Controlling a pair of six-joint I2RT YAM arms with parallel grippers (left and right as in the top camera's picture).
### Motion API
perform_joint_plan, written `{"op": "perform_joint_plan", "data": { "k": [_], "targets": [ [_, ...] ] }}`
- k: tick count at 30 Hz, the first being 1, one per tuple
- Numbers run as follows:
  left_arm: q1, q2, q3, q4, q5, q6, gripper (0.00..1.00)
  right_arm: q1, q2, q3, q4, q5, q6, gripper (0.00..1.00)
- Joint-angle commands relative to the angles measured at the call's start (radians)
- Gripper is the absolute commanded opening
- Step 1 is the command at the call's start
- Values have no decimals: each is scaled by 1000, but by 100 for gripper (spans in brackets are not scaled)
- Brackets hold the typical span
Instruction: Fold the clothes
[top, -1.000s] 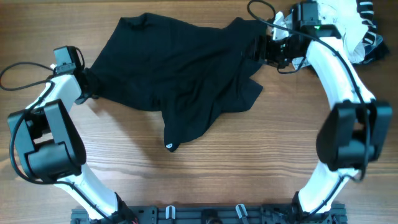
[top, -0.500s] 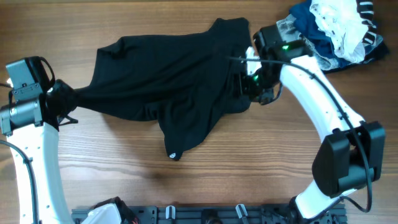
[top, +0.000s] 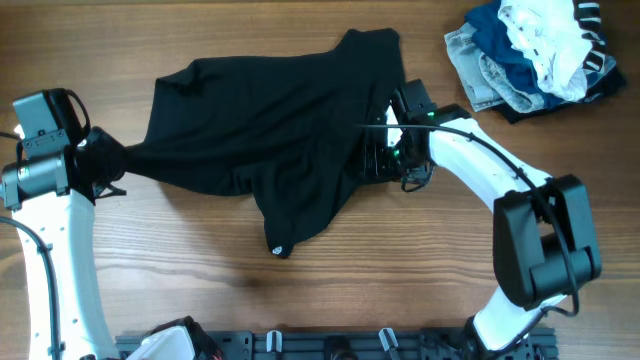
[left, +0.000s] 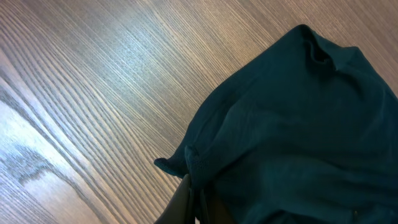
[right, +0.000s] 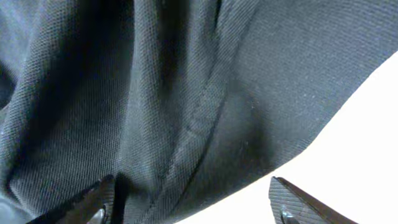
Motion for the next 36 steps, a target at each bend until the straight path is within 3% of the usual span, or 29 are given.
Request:
{"op": "perform_joint_plan", "data": {
  "k": [1,2,3,4,5,8,11,15,16,17,18,19,20,21,24,28,32,36],
  "targets": [
    [5,5,2,3,-14,-8,4,-2,22,-3,-5,35,9,63],
    [5,5,2,3,-14,-8,4,-2,24,-13,-14,94,79,45],
    [5,5,2,3,-14,-5,4,-3,24,-21,-12,132,93,33],
    [5,5,2,3,-19,-2,4,-11,24,-22,-12,182,98,8],
    [5,5,2,3,-33,-2,4,-27,23,-21,-3,202,95,4],
    [5,5,2,3,-40,-2,4,-118,22,26,-1,220,4,4],
    [5,5,2,-5,-37,-3,4,-270,23,200,-10,216,-153,4],
    [3,5,-45,-7,38,-6,4,-331,24,305,101,227,-166,4],
    [2,5,-68,-2,54,-7,4,-328,26,305,115,227,-166,7],
    [2,5,-99,11,83,-10,4,-328,27,305,112,227,-166,16],
    [2,5,-127,31,110,-10,4,-328,27,305,103,226,-163,38],
    [-3,5,-163,66,142,-10,4,-328,27,306,86,216,-141,67],
    [-11,6,-191,99,150,-10,4,-328,27,308,61,182,-130,81],
    [-21,6,-216,132,150,-10,4,-328,20,310,24,144,-114,87],
    [-31,6,-227,180,150,-10,4,-309,-38,310,-134,-63,-125,84],
    [-31,6,-227,215,149,-10,4,-138,-50,260,-307,-88,-188,80],
    [-31,6,-227,217,149,-9,4,14,-50,115,-222,-64,-172,78],
    [-31,6,-227,215,149,-10,4,84,-50,-38,14,-62,-161,72]
  ]
}}
